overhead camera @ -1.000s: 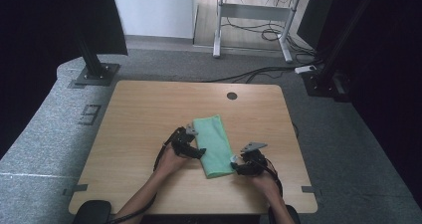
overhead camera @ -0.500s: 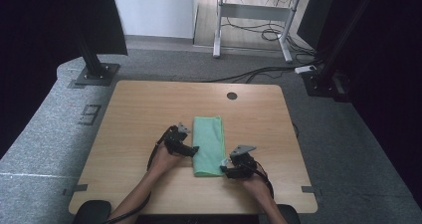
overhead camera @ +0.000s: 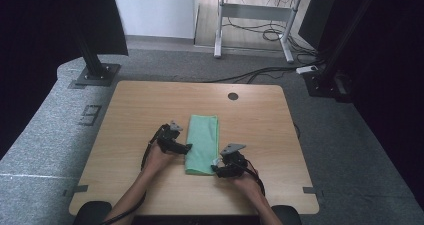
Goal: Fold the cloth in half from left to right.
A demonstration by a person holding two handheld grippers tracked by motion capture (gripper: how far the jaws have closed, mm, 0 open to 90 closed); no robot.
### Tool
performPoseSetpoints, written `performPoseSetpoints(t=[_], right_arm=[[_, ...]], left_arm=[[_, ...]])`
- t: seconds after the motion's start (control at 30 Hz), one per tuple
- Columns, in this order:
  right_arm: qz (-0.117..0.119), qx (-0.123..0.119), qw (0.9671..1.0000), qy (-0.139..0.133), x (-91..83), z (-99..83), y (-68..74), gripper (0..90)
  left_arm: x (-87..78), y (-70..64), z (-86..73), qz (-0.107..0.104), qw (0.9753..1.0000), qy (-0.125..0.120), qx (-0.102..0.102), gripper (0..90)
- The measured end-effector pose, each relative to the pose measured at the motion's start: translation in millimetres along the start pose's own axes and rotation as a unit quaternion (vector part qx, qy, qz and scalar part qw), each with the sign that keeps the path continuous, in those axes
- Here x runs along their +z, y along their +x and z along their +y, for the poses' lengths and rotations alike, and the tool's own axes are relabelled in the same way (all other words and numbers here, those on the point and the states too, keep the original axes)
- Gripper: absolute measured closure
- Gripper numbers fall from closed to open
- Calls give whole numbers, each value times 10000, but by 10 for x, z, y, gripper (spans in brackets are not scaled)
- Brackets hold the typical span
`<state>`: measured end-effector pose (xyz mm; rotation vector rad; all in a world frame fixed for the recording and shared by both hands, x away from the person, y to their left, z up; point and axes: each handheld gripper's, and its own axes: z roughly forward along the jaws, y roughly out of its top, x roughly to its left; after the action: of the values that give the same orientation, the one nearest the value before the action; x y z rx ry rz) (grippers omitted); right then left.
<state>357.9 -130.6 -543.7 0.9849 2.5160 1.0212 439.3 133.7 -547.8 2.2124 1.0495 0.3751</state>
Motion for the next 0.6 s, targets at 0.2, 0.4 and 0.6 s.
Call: performPoseSetpoints(t=[0.2,0.4,0.6], right_arm=[[-9,7,10000,-28,-1,-9,-1,337],[-100,-50,9999,-57,-20,7,12,291],[-161,-6,9996,-210,-133,31,-16,229]], left_arm=[[-19,-9,-12,-32,10000,-68,-11,50],[-145,-57,-34,-89,9997,-160,136,60],[-358,-112,-88,-202,9990,-306,248,59]])
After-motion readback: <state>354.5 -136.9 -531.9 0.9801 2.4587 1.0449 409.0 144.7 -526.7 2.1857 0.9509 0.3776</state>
